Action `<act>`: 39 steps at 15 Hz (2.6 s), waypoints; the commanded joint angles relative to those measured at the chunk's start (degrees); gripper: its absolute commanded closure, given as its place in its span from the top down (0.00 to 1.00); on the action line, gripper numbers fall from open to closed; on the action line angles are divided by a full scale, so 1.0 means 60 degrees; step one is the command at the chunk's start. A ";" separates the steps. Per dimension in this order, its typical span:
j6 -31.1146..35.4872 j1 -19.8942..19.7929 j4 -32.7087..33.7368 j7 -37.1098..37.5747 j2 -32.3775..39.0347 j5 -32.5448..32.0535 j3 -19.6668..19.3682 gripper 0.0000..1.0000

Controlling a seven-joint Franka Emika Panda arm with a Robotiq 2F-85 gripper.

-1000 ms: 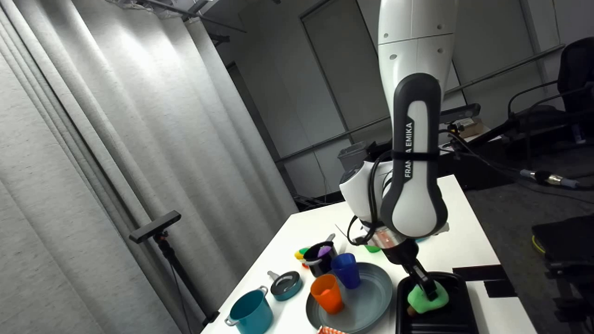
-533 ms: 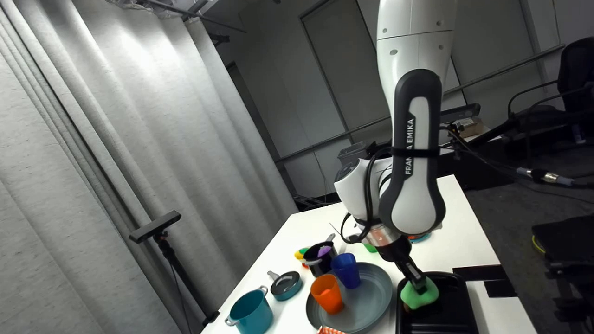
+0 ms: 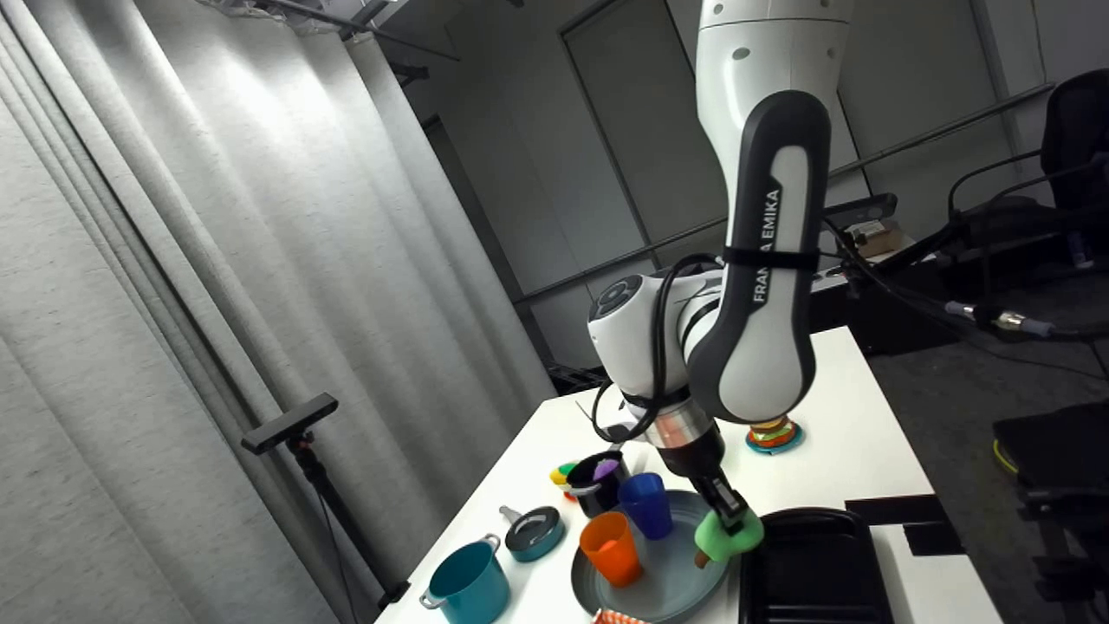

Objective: Remove the green pear from the black tray and place it on the grey plate

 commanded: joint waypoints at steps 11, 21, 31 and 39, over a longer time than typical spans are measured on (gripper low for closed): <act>0.0145 0.0417 0.1847 0.1647 0.1119 -0.1608 -0.0329 0.04; -0.0042 0.0490 0.2271 0.1831 0.1596 -0.1506 -0.0401 0.62; 0.0029 0.0504 0.2332 0.2201 0.1679 -0.1386 -0.0410 1.00; -0.0391 0.0255 0.0590 0.2838 -0.0210 -0.1006 -0.0557 1.00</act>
